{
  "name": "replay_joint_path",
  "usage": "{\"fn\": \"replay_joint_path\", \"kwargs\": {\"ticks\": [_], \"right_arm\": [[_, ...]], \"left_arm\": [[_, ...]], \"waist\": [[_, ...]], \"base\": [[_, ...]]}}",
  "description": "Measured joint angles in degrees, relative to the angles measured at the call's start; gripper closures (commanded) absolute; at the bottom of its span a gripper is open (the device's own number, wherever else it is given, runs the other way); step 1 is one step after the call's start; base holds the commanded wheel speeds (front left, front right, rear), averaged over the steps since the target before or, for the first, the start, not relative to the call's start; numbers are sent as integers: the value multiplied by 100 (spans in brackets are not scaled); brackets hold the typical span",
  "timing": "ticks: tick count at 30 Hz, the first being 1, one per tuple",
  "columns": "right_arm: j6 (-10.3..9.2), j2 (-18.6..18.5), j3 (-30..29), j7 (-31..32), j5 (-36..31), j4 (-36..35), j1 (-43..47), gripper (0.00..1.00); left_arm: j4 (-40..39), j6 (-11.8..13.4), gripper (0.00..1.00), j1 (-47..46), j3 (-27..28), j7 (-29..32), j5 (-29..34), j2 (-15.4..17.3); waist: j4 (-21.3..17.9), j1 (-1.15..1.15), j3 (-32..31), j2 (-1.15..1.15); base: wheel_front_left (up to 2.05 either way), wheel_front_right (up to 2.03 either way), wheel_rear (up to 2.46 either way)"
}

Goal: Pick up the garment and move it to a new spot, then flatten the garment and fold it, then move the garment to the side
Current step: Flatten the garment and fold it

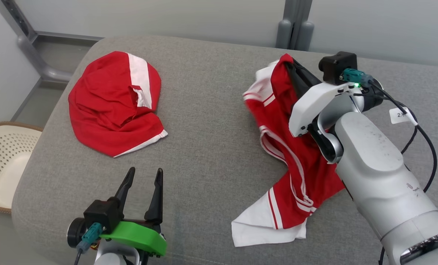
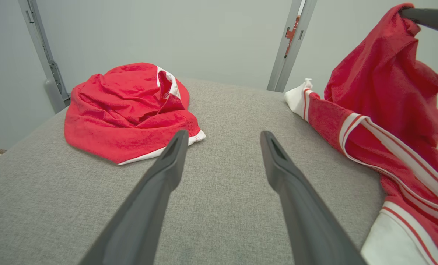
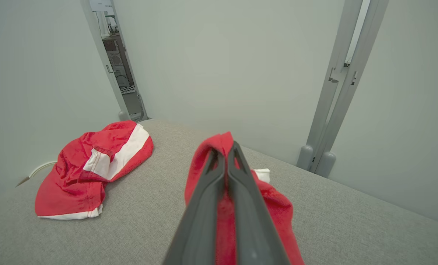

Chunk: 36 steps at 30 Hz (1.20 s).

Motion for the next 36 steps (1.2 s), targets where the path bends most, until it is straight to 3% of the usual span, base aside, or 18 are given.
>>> {"fn": "replay_joint_path", "kwargs": {"ticks": [1, 2, 3, 4, 11, 22, 36], "right_arm": [[0, 41, 48, -44, 33, 271, -113, 100], [1, 68, 108, -83, 43, 526, -203, 60], [1, 77, 165, -113, 35, 789, -279, 26], [1, 85, 189, -204, 37, 946, -318, 0], [1, 83, 343, -779, 203, 1720, -598, 0], [0, -736, 196, -989, 439, 2375, -615, 0], [0, -697, 220, -804, 591, 3075, -502, 0]], "left_arm": [[0, 3, 0, -30, -16, 0, -33, 0], [0, 5, 0, -51, -29, 0, -49, 1], [0, 14, 0, -66, -53, 0, -68, 1], [2, 21, 0, -73, -64, 0, -77, 1], [2, 56, 0, -88, -14, 0, -79, 1], [-80, 47, 0, -62, 192, -1, 71, 0], [-122, 3, 0, -298, 99, 0, 59, 0]], "waist": [[37, 0, 26, 0], [70, 0, 51, 0], [104, 0, 76, 0], [128, 0, 95, 0], [138, 0, 158, 0], [-207, 0, 115, 0], [-158, 0, 574, 0]], "base": [[0, 0, 0], [0, 0, 0], [0, 0, 0], [0, 0, 0], [0, 0, 0], [0, 0, 0], [0, 0, 0]]}}
